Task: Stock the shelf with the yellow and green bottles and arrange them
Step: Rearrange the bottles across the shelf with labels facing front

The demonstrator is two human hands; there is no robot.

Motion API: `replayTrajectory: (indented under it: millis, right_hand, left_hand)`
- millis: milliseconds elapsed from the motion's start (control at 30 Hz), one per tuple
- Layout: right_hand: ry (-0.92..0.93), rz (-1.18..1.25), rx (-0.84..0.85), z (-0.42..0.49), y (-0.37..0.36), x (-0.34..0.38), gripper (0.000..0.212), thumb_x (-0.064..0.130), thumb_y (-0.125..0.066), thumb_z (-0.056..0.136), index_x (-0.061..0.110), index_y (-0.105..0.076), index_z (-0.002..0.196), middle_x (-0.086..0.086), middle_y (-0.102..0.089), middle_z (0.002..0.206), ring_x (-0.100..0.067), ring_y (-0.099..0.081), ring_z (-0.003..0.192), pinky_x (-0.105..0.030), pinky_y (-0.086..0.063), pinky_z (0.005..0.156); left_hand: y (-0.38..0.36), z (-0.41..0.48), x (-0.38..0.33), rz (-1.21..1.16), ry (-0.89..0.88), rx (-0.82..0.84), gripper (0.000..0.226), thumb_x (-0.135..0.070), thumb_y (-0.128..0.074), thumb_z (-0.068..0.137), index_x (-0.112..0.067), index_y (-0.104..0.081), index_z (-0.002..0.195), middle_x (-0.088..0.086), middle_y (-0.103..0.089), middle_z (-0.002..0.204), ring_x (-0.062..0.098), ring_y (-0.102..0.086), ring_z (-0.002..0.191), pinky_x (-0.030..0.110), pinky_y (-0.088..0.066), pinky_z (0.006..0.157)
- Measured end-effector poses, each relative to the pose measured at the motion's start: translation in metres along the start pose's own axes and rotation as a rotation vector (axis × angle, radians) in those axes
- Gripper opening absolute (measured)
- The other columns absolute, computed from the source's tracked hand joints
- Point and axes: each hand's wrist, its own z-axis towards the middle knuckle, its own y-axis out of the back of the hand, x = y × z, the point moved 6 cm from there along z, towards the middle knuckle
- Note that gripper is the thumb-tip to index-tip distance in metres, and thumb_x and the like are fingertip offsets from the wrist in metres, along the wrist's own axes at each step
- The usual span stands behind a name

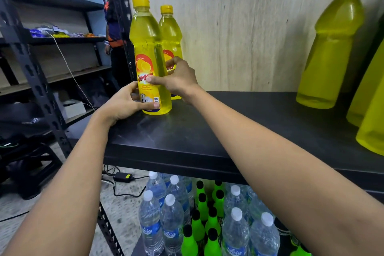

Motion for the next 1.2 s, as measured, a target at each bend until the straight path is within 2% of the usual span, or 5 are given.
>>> replayTrajectory:
  millis: [367, 567, 767, 1000, 1200]
  right_hand:
    - [-0.049, -0.027, -0.012, -0.029, 0.051, 0.01, 0.064, 0.016, -0.092, 0.065, 0.017, -0.06, 0.121, -0.003, -0.067, 0.1, -0.019, -0.066, 0.093, -0.033, -0.056, 0.079]
    - [-0.025, -0.078, -0.103, -0.095, 0.164, 0.024, 0.043, 0.013, -0.089, 0.068, 0.021, -0.069, 0.105, -0.003, -0.071, 0.097, -0.021, -0.071, 0.092, -0.032, -0.059, 0.075]
    - [0.075, -0.276, -0.288, -0.16, 0.248, 0.054, 0.038, 0.02, -0.09, 0.069, 0.023, -0.071, 0.102, 0.004, -0.072, 0.094, -0.01, -0.072, 0.08, -0.023, -0.056, 0.064]
    - [0.265, -0.608, -0.787, -0.215, 0.324, 0.082, 0.042, 0.03, -0.08, 0.071, 0.025, -0.065, 0.11, 0.001, -0.062, 0.105, -0.02, -0.061, 0.094, -0.033, -0.05, 0.085]
    - [0.12, -0.797, -0.991, -0.218, 0.346, 0.084, 0.076, 0.044, -0.084, 0.064, 0.027, -0.048, 0.129, -0.008, -0.044, 0.127, -0.031, -0.044, 0.113, -0.038, -0.042, 0.087]
  left_hand:
    - [0.01, -0.029, -0.013, 0.099, 0.05, -0.313, 0.129, -0.043, -0.094, 0.043, -0.025, -0.028, 0.152, 0.002, -0.053, 0.138, 0.011, -0.057, 0.115, 0.034, -0.049, 0.097]
    - [-0.03, -0.08, -0.085, 0.252, -0.329, -0.727, 0.071, -0.038, -0.083, 0.067, -0.032, -0.052, 0.13, 0.0, -0.049, 0.119, 0.004, -0.05, 0.092, 0.022, -0.049, 0.081]
    - [-0.18, -0.089, -0.174, 0.016, -0.451, -0.246, 0.045, -0.028, -0.082, 0.073, -0.039, -0.062, 0.111, -0.01, -0.063, 0.101, 0.005, -0.063, 0.08, 0.018, -0.052, 0.07]
    - [-0.325, -0.091, -0.208, -0.136, -0.255, 0.28, 0.079, -0.062, -0.082, 0.061, -0.031, -0.057, 0.13, -0.012, -0.067, 0.116, -0.002, -0.066, 0.095, 0.018, -0.054, 0.083]
    - [-0.362, -0.091, -0.227, -0.089, -0.222, 0.305, 0.1, -0.078, -0.071, 0.047, -0.032, -0.052, 0.134, -0.012, -0.067, 0.122, 0.006, -0.064, 0.108, 0.028, -0.052, 0.095]
